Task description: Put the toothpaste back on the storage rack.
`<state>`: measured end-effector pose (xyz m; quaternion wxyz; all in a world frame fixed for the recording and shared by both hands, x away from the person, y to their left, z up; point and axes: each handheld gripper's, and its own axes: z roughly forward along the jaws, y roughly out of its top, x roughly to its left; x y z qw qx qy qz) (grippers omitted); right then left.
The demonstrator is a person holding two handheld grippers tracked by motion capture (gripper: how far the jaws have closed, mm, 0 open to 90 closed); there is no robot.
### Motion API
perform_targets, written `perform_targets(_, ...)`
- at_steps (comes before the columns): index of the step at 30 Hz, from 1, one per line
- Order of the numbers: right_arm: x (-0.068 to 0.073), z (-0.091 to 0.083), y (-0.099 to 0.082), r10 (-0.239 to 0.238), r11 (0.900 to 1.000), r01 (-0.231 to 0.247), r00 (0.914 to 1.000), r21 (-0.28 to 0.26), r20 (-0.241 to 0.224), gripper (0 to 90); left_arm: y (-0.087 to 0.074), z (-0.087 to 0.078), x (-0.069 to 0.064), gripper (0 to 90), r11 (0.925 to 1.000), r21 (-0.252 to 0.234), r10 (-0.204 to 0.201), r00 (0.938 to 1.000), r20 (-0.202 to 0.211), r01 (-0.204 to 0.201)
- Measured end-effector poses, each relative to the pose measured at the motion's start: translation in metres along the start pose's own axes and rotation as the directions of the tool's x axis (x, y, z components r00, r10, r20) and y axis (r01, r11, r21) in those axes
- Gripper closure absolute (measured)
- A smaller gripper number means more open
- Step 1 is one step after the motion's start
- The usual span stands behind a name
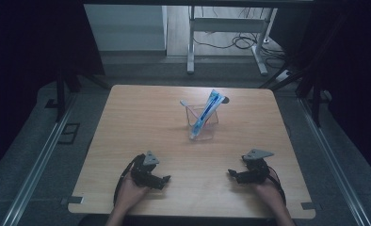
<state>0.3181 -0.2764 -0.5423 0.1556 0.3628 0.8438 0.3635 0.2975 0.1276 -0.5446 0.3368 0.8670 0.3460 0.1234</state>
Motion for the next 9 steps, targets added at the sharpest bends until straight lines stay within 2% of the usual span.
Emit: perform_targets(9, -0.0001, 0.0000, -0.0001, 0.001, 1.0000, -0.001, 1.0000, -0.001, -0.001, 14.4, 0.0009, 0.0012, -0.0016, 1.3, 0.9998, 0.007, -0.016, 0.9998, -0.009, 0.016)
